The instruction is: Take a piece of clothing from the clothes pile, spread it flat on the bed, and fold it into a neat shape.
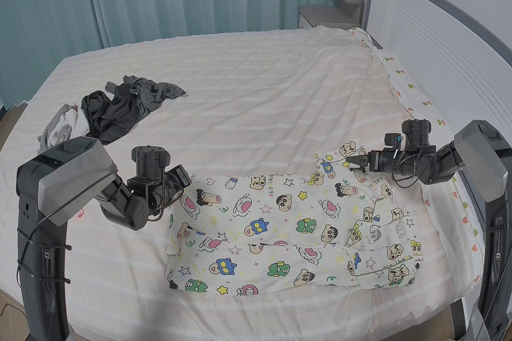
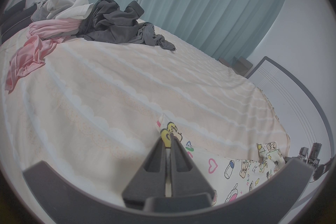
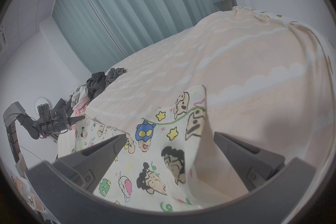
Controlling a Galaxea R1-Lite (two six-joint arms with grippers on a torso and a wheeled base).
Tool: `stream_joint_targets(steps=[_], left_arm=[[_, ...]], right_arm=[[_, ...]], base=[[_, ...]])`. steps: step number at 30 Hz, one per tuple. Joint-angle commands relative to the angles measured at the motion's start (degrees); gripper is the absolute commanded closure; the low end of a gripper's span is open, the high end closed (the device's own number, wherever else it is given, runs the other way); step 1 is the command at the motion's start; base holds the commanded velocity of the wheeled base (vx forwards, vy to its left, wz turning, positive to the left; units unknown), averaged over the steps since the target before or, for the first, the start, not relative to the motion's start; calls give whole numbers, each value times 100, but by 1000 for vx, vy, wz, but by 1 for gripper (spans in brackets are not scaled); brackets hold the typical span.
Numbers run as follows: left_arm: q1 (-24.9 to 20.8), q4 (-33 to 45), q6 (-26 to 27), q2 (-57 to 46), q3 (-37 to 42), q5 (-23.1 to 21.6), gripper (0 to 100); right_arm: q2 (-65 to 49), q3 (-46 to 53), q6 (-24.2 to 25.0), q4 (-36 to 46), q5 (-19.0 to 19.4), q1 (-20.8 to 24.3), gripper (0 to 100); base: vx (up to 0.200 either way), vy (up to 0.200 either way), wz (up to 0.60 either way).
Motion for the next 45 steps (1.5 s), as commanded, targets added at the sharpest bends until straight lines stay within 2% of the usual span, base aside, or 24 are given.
stream_joint_targets(steps=[1,3,4,15,20,21,25,37,45], left_arm=[[-2,-12,-10,-20,39,1,100],[-2,-3,-1,-63,30,1,100],[-2,-3,-1,-90,39,1,100],[-19,-29,16,-160,91,1,100],[-28,15,201,-310,214,19,100],[-28,-21,377,-415,364,19,100],[-37,-29,473,-635,452,19,100],[-55,-12,526,-1039,654,36,100],[-90,-29,588,-1021,768,36,100]], right_arm=[[349,-414,0,278,-21,182,0],[481,-625,-35,489,-39,208,0],[516,-695,-44,550,-47,199,100],[428,-748,-70,524,-144,-47,100],[147,-616,105,515,49,-152,100],[42,-537,237,515,251,-205,100],[-152,-326,413,515,629,-249,100],[-275,43,378,568,779,-231,100],[-143,17,272,515,726,-249,100]], base=[[0,0,0],[0,0,0],[0,0,0],[0,0,0],[0,0,0],[0,0,0],[0,0,0],[0,0,0],[0,0,0]])
